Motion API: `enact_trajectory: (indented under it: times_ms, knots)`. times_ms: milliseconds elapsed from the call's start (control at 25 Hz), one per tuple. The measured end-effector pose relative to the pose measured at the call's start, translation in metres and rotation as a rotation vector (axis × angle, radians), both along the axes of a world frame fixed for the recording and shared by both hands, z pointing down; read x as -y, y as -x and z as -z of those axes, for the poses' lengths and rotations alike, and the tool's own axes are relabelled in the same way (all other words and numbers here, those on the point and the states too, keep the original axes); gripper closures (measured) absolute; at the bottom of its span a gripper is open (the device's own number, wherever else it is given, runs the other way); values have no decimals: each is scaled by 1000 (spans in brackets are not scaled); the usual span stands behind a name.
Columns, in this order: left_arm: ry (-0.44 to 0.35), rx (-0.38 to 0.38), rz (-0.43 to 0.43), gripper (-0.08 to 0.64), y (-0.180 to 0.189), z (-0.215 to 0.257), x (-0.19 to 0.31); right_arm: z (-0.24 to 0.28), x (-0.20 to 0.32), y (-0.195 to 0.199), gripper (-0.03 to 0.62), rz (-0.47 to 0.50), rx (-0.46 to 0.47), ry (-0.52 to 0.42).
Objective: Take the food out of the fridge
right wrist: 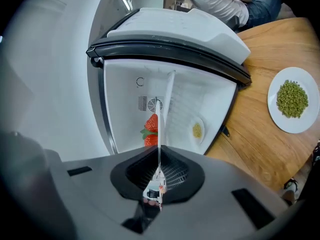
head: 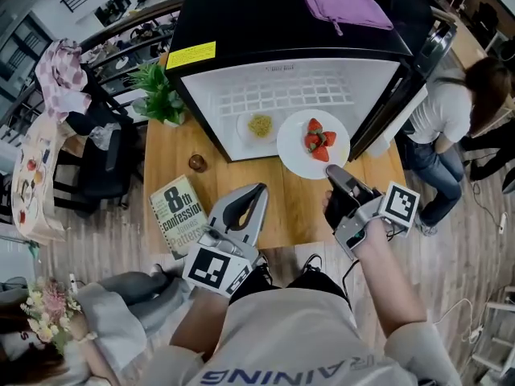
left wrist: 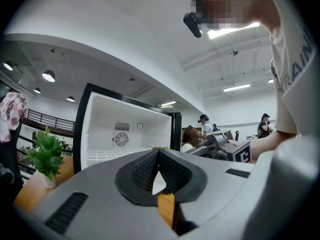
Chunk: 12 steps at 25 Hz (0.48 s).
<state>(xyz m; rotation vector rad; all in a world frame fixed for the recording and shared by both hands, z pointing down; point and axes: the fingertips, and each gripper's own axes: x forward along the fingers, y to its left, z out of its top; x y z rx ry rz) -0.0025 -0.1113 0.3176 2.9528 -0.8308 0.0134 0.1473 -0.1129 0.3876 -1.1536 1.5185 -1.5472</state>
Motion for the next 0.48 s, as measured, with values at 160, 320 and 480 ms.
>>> enact_trajectory:
  times_ms: [160,320,480]
  knots:
    - [3,7,-12,552,-6,-1,-8,-15,-25,-2,560,18,-2,13]
    - [7,15,-20,552,-15,-3,-15,-40,-45,-7,560,29,-2,37]
    - [13,30,-22,552,-21,-10,-23,-72,-63,-7,560,58,4,50]
